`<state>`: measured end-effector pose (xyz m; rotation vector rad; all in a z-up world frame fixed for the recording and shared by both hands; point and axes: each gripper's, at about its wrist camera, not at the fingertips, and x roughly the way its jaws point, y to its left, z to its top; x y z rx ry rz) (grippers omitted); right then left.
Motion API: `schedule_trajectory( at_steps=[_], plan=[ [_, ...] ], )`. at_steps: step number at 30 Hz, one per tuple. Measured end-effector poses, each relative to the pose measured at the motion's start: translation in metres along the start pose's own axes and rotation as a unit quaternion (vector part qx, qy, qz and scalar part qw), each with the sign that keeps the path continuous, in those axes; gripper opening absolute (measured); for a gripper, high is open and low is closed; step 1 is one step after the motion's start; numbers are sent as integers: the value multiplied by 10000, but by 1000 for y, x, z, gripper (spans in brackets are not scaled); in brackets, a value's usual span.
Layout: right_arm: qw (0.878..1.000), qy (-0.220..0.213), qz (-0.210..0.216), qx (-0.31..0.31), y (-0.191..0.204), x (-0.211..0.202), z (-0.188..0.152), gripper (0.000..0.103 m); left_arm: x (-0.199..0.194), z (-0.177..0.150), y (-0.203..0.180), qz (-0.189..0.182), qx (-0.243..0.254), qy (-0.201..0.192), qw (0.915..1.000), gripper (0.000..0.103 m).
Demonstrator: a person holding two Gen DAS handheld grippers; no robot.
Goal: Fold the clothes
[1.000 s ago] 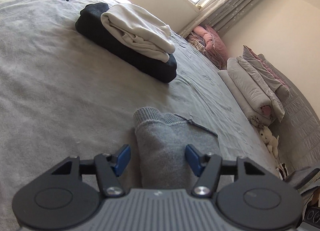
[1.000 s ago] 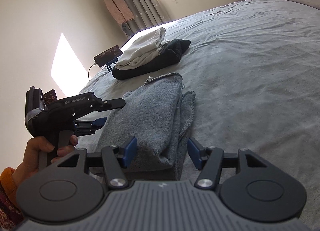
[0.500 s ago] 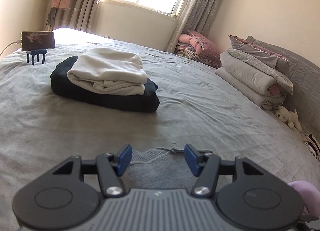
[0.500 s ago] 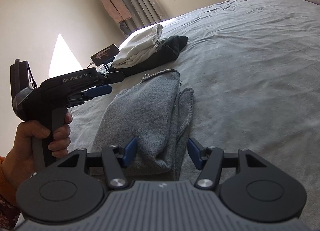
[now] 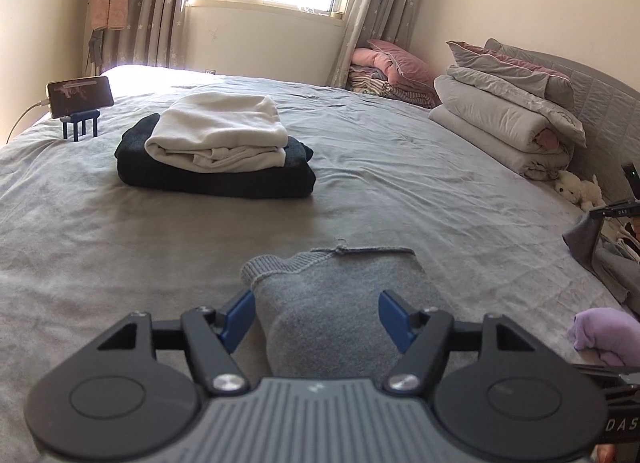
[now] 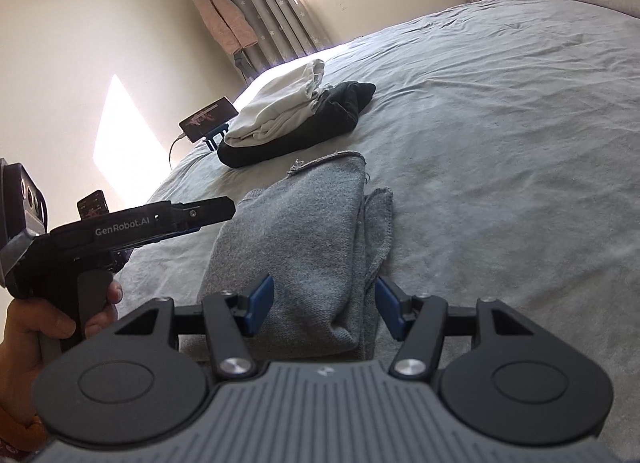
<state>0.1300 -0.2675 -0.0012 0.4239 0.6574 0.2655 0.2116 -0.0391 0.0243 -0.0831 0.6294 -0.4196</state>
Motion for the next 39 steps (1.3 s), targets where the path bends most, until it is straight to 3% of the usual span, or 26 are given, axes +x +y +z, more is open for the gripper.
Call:
schedule_trajectory(
  at_steps=[11, 13, 18, 22, 26, 27, 28, 32, 34, 39],
  plan=[
    [9995, 98, -156, 238, -2, -6, -8, 60, -18, -52, 3, -368, -408, 514, 9972, 72],
    [9992, 138, -135, 338, -5, -5, -9, 61, -19, -59, 11, -525, -761, 630, 9937, 72],
    [9973, 255, -50, 694, -16, 2, -13, 62, -11, -68, 37, -994, -1922, 928, 9719, 72],
    [9932, 327, 63, 1114, -26, 6, -18, 63, 3, -66, 50, -1211, -2463, 954, 9569, 72],
    [9907, 297, 190, 1318, -29, 8, -21, 63, 22, -65, 62, -1469, -3048, 920, 9365, 73],
    [9903, 285, 241, 1335, -28, 10, -21, 55, 26, -66, 64, -1542, -3233, 909, 9292, 72],
    [9885, 326, 360, 1433, -29, 13, -22, 41, 29, -66, 64, -1583, -3357, 902, 9242, 69],
    [9849, 284, 419, 1655, -29, 13, -23, 27, 27, -68, 54, -1506, -3402, 845, 9243, 38],
    [9858, 245, 415, 1607, -27, 8, -21, 24, 16, -68, 46, -1368, -3322, 702, 9306, 32],
    [9894, 314, 486, 1329, -18, -4, -7, 23, -15, -72, 31, -978, -3545, 473, 9287, 29]
  ],
)
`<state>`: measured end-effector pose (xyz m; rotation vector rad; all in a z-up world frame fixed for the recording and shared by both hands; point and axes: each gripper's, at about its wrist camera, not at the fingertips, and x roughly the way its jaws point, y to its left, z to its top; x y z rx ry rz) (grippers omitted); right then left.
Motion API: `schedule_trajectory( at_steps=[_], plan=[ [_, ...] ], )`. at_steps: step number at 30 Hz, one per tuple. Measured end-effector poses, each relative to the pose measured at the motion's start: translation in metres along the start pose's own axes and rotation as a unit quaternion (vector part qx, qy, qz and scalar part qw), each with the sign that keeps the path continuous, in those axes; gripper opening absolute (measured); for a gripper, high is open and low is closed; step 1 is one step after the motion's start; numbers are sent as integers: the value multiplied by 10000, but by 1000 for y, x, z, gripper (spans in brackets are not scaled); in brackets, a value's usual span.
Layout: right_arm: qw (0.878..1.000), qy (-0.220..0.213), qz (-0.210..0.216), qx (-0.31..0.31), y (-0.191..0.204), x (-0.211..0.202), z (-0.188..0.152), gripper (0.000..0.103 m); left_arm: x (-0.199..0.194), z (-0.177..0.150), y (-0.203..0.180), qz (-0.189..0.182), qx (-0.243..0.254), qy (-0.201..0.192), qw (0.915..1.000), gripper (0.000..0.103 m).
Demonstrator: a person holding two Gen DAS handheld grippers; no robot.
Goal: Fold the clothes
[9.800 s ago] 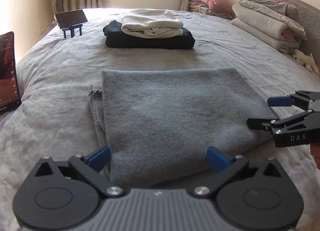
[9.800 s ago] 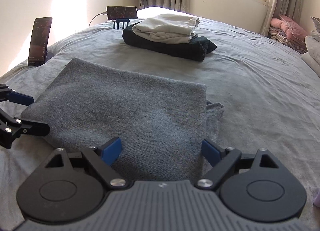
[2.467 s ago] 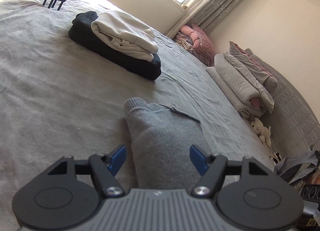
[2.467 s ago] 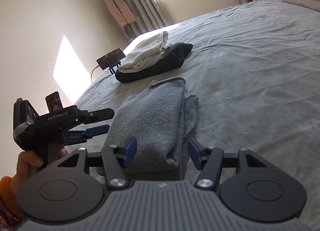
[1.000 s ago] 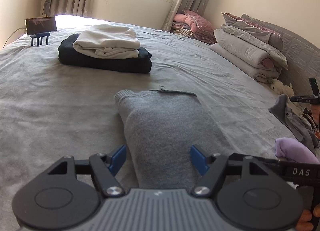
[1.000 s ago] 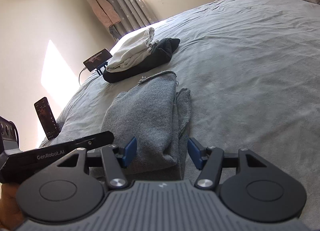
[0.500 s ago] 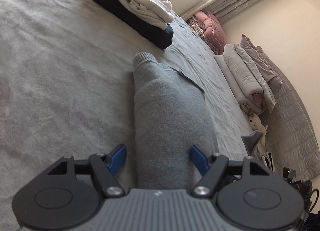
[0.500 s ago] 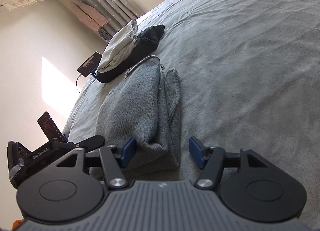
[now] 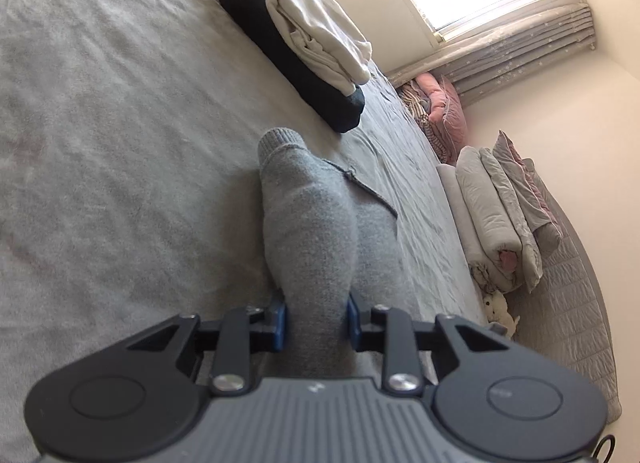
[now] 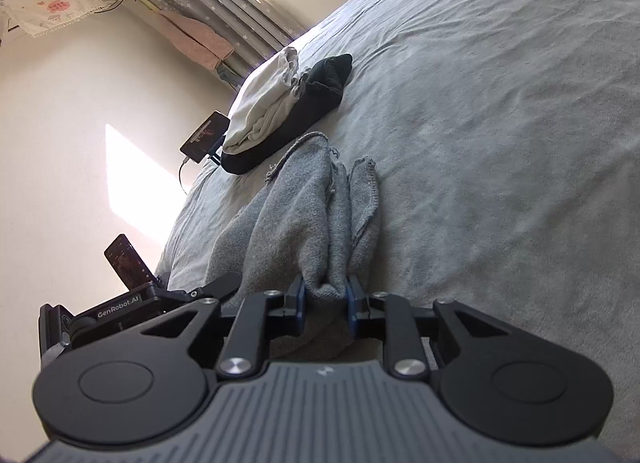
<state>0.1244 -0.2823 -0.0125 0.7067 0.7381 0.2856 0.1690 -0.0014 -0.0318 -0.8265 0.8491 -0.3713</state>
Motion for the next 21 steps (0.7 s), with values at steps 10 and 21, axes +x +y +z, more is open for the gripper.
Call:
schedule_trajectory(
  at_steps=[10, 21],
  plan=[
    [9935, 934, -228, -618, 12, -26, 17, 21, -52, -62, -8, 347, -708, -79, 9969, 29],
    [9821, 1243, -727, -1213, 11, -23, 6, 40, -60, -68, -9, 835, 550, -82, 9950, 60]
  ],
)
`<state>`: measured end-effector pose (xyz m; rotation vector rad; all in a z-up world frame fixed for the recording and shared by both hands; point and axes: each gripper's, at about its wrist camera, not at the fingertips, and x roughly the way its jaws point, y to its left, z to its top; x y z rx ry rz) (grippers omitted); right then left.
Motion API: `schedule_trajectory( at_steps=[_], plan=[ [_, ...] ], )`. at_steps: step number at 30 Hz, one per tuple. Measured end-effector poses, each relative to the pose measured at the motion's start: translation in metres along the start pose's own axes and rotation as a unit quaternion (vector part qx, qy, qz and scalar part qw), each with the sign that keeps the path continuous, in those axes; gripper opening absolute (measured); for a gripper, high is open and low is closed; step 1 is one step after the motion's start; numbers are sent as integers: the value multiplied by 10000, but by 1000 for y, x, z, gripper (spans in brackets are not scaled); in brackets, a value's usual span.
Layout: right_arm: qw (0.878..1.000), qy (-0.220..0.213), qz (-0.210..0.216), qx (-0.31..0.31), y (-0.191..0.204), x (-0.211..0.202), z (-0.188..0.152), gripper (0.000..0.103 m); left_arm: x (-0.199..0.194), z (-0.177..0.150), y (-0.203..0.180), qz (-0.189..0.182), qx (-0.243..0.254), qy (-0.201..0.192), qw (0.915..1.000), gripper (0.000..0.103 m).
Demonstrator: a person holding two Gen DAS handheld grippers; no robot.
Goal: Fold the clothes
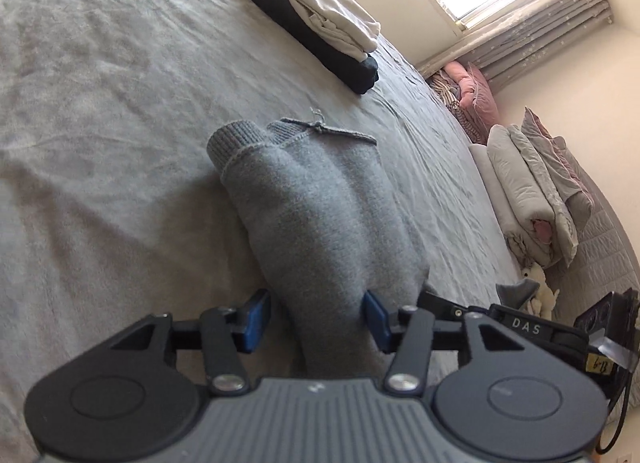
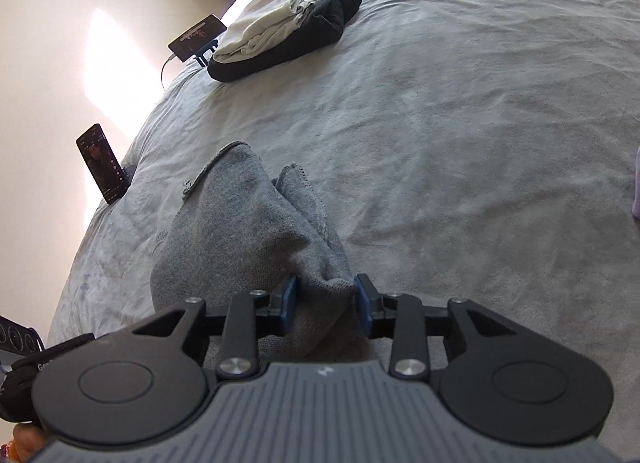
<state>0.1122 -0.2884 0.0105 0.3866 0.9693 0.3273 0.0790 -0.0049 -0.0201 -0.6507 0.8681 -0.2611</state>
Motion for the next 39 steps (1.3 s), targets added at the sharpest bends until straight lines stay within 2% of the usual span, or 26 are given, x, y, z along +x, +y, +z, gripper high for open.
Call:
schedule_trajectory(
  at_steps=[4, 8, 11, 15, 16, 17, 18, 19, 20, 24, 25, 27, 29, 30, 31, 32, 33, 34, 39],
  plan=[
    [9996, -114, -119, -242, 10, -6, 1, 41, -13, 24, 9, 276, 496, -358, 9977, 68],
    [9989, -191, -259, -353, 20, -3, 3, 42, -4, 53, 11, 335, 1046, -536, 9925, 72],
    [9972, -233, -496, -515, 28, 0, 2, 42, 18, 70, 8, 209, 1335, -404, 9900, 72],
    [9944, -292, -711, -724, 36, 2, 0, 40, 49, 84, 8, -178, 1545, -165, 9877, 70],
    [9935, -298, -753, -797, 38, 3, -1, 32, 56, 86, 8, -324, 1584, -84, 9868, 67],
    [9924, -298, -798, -889, 41, 3, -3, 25, 61, 88, 7, -484, 1616, 0, 9857, 53],
    [9911, -290, -852, -978, 43, 4, -5, 20, 65, 89, 6, -594, 1652, 44, 9845, 44],
    [9899, -306, -892, -1058, 45, 5, -6, 16, 67, 89, 5, -653, 1694, 49, 9834, 28],
    [9884, -371, -947, -1125, 48, 3, -7, 16, 69, 88, 3, -714, 1726, 32, 9824, 18],
    [9824, -663, -1168, -1295, 55, -4, -9, 14, 66, 90, 0, -1052, 1629, -150, 9809, 16],
    [9821, -693, -1207, -1271, 55, -5, -9, 14, 68, 91, -1, -1026, 1624, -137, 9813, 18],
    [9827, -669, -1274, -1164, 52, -4, -6, 17, 77, 93, -1, -736, 1668, 12, 9832, 29],
    [9862, -604, -1226, -936, 48, -4, -5, 21, 82, 96, 2, -565, 1660, 112, 9845, 55],
    [9882, -585, -1177, -789, 45, -6, -5, 27, 82, 98, 4, -529, 1664, 122, 9846, 61],
    [9894, -593, -1136, -682, 45, -9, -6, 40, 82, 99, 6, -512, 1676, 146, 9844, 69],
    [9908, -612, -1062, -570, 42, -13, -6, 49, 82, 101, 8, -535, 1685, 189, 9841, 70],
    [9921, -630, -986, -458, 40, -17, -6, 62, 84, 101, 10, -581, 1686, 257, 9836, 70],
    [9933, -608, -909, -373, 40, -20, -8, 67, 85, 102, 13, -633, 1679, 339, 9832, 70],
    [9962, -285, -818, -45, 41, -18, -20, 68, 89, 100, 23, -868, 1504, 468, 9837, 69]
  ],
)
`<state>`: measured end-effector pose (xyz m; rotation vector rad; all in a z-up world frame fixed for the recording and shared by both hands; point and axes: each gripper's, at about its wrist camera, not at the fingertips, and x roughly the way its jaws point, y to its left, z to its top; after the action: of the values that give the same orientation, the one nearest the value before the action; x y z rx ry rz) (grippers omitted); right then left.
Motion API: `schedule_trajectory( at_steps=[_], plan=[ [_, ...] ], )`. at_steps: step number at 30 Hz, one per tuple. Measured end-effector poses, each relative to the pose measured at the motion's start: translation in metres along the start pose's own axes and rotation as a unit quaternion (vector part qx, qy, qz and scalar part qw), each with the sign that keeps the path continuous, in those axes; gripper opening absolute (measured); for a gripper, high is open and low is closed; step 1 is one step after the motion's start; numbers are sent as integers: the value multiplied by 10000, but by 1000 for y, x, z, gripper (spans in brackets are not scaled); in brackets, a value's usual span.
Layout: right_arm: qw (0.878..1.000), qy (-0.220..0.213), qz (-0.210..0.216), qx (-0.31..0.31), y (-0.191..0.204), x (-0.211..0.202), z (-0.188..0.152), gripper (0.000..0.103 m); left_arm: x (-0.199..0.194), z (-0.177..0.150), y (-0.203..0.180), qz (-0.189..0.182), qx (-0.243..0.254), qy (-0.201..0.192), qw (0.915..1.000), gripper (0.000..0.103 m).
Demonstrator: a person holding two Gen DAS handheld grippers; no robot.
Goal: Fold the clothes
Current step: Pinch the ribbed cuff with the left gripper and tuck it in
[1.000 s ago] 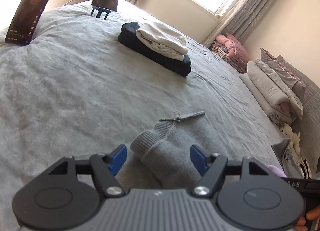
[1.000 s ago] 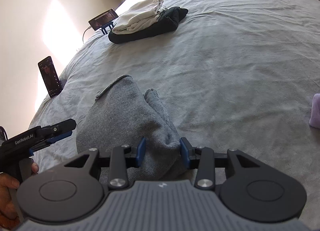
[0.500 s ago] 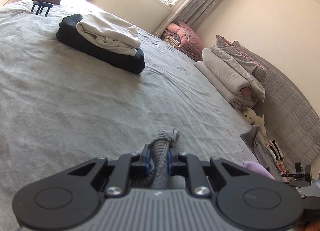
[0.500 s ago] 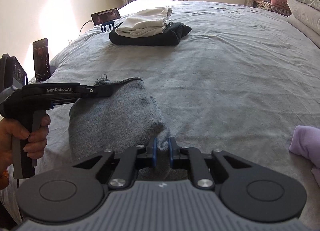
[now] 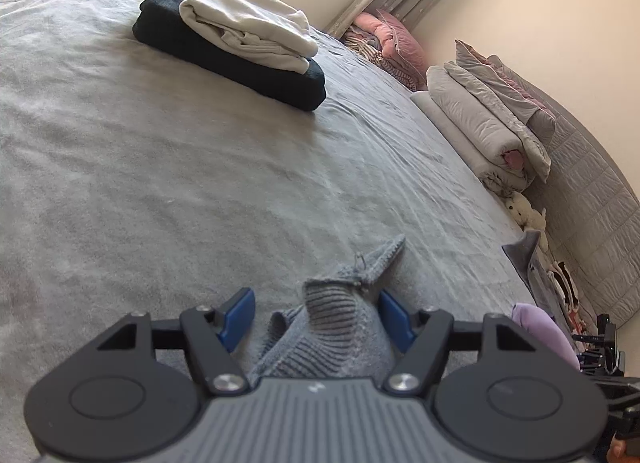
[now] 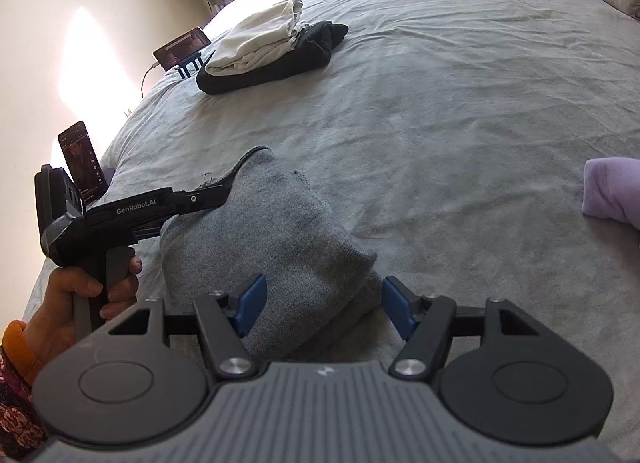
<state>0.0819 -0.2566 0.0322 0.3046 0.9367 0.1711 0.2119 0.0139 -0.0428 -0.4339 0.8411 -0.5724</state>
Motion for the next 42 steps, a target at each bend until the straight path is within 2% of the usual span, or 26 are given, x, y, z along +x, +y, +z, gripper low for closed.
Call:
schedule_trajectory(
  at_steps=[4, 7, 8, 9, 10, 11, 12, 13, 14, 18, 22, 26, 29, 31, 32, 35, 37, 42],
  plan=[
    [9996, 152, -137, 207, -3, 15, -16, 68, 2, -5, -1, -143, -12, 42, 9999, 69],
    [9979, 39, 115, 640, -13, 23, -21, 67, 4, -9, -4, -185, -10, 56, 9998, 68],
    [9968, -37, 243, 763, -16, 26, -22, 67, 4, -10, -4, -183, -34, 55, 9998, 62],
    [9954, -116, 389, 870, -20, 29, -23, 62, 4, -11, -4, -187, -92, 50, 9998, 59],
    [9936, -194, 535, 975, -24, 32, -24, 51, 4, -13, -3, -197, -186, 41, 9996, 55],
    [9906, -249, 703, 1143, -29, 35, -25, 48, 3, -14, -3, -207, -279, 26, 9994, 49],
    [9887, -326, 818, 1216, -31, 35, -25, 38, 2, -16, -2, -218, -371, 4, 9991, 46],
    [9865, -403, 931, 1286, -34, 35, -25, 32, -1, -17, -1, -237, -470, -43, 9986, 36],
    [9864, -456, 962, 1255, -33, 33, -24, 31, -5, -18, 0, -253, -554, -108, 9981, 30],
    [9892, -588, 1003, 890, -21, 24, -13, 27, -25, -20, -3, -190, -770, -371, 9962, 27],
    [9887, -693, 1156, 656, -13, 21, 3, 27, -51, -24, -6, 1, -951, -686, 9931, 27],
    [9879, -545, 1362, 507, -5, 32, 21, 26, -79, -26, -7, 316, -1134, -962, 9884, 27],
    [9894, -465, 1314, 397, 2, 46, 29, 26, -88, -30, -4, 578, -1155, -925, 9873, 28],
    [9923, -376, 1120, 370, 4, 60, 29, 27, -84, -32, 0, 799, -1027, -782, 9884, 32],
    [9930, -357, 1044, 432, 3, 66, 28, 28, -81, -34, 3, 905, -980, -729, 9884, 33],
    [9924, -408, 933, 686, -4, 76, 24, 42, -76, -35, 20, 1056, -1005, -728, 9866, 52],
    [9912, -423, 948, 818, -10, 74, 21, 52, -77, -34, 28, 1088, -1065, -752, 9855, 58],
    [9865, -497, 1131, 1071, -20, 58, 18, 57, -79, -30, 33, 755, -1090, -452, 9901, 62]
  ],
)
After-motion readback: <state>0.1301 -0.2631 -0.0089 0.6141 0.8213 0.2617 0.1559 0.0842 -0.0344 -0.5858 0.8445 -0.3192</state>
